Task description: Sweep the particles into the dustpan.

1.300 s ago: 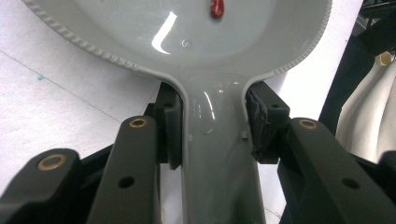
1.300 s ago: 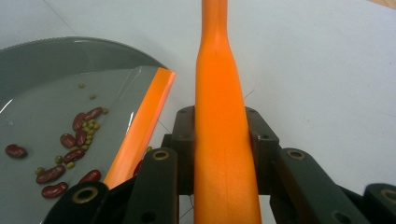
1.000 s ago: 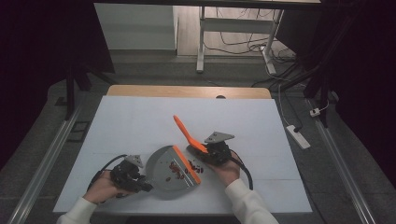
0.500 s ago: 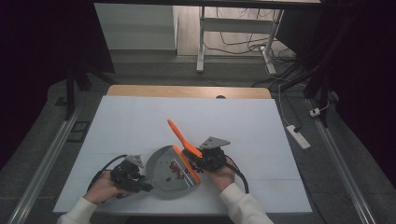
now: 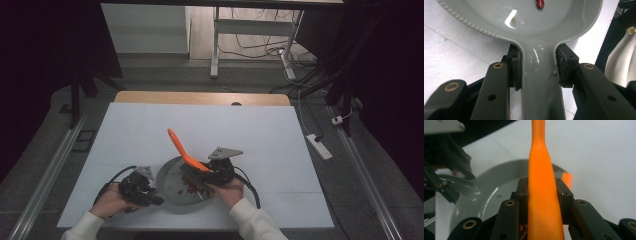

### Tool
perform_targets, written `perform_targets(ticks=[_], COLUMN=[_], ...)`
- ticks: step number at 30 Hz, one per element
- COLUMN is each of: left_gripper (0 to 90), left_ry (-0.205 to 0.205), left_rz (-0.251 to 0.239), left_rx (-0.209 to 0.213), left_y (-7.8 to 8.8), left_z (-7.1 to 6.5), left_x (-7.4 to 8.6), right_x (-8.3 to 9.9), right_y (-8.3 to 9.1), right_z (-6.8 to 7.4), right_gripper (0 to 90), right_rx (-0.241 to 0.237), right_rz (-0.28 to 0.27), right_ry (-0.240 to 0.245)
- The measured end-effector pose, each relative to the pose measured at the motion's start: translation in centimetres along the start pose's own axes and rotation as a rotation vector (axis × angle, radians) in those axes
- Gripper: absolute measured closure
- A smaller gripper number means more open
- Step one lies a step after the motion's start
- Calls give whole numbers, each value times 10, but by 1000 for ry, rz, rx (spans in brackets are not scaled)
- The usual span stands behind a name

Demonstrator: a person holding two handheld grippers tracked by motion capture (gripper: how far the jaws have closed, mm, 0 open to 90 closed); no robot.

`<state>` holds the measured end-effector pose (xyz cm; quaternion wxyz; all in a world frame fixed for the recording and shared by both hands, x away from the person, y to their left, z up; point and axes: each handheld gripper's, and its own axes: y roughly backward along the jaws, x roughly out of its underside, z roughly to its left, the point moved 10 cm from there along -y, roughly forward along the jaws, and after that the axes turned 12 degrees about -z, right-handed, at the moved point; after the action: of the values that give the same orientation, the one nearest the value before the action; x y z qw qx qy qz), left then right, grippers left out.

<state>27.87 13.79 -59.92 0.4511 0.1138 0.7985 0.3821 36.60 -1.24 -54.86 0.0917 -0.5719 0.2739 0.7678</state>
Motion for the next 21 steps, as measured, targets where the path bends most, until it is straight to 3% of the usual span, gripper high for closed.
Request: perform_targets(ticks=[3,6,13,18,21], left_gripper=[615,615,615,615,615], left_ry=[0,1,2,2,3], left_rz=[1,1,1,1,0], left_rx=[0,1,0,-3,-3], left_y=[0,0,-1,-1,-1], left_z=[0,0,0,0,0], left_x=[0,0,0,0,0], right_x=[-16,-19,-12,-3,6], right_y=[12,19,33,29,24], right_z=[-13,-24,-56,-57,-56], right_gripper=[699,698,698,698,698], right_rx=[47,83,189,198,205], right_rz=[-49,-58,-34,-1,40], right_ry=[8,9,13,36,84])
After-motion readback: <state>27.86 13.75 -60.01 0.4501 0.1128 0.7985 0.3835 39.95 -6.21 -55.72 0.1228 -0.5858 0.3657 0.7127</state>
